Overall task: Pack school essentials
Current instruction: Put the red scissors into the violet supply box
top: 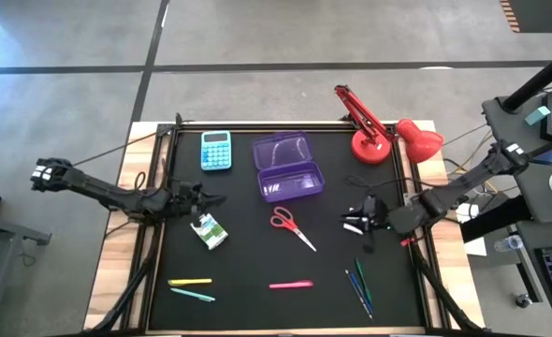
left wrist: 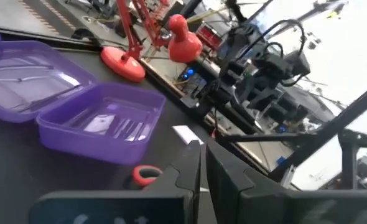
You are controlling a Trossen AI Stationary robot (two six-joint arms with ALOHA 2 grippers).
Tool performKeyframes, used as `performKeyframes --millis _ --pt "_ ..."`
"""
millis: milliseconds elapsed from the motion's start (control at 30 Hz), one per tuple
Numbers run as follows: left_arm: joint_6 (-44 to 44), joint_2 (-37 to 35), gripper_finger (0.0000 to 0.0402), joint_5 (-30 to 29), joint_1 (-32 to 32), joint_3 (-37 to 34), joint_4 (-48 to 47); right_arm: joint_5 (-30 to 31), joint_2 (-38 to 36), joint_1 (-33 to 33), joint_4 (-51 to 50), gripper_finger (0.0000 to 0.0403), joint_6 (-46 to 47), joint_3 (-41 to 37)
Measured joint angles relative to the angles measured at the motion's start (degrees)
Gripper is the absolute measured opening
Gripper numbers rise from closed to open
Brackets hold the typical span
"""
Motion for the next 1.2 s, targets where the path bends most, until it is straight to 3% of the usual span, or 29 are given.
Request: performKeyframes --millis 133,267,600,900,1200 --pt "2.44 2.91 0.0008 2.17 0.00 0.24 2.33 -0.95 7.23 0.02 0.23 0.0017 -0.26 4.49" --pt "2.30 5.89 0.0008 2.60 0.00 0.92 2.38 -1.51 14.31 0.02 0.40 0.0017 0.00 8.35" --pt "5.07 13.81 0.0008 3.75 0.00 1.38 9.25 -5.15 32.27 -1.08 -0.94 0.0095 4.18 18.87" --pt "5.50 21.07 0.0008 9.42 -0.04 1.53 19.49 -6.20 44.80 -6.95 -16.23 0.0177 14.30 31.18" --pt "5.19 27.65 0.0008 12.18 -0.15 1.53 28.48 -10.67 56.62 -13.65 -24.15 0.0194 16.51 40.36"
